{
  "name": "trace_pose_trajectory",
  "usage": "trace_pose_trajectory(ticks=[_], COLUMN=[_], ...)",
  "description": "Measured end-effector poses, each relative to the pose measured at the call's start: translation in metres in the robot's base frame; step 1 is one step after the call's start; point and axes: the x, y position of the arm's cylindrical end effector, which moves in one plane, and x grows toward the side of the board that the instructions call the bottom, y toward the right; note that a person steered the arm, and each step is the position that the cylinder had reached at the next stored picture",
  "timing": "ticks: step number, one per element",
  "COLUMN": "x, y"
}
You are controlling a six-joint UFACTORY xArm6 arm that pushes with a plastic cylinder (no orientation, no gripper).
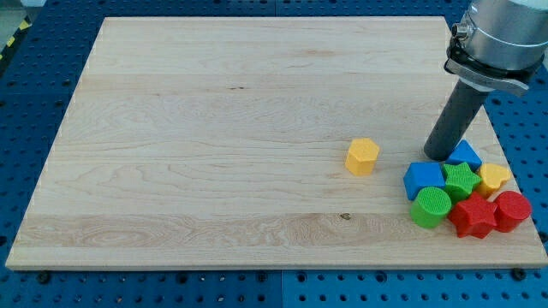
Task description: Move the yellow hexagon to the group of blocks
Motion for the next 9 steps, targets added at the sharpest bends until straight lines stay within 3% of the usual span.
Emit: trace_pose_trajectory(ticks=[2,4,5,6,8,9], x=[-0.009,-0.052,-0.041,-0.028,-0.007,0.015], y=[-0.031,-0.127,-0.191,-0.205,-0.131,-0.127])
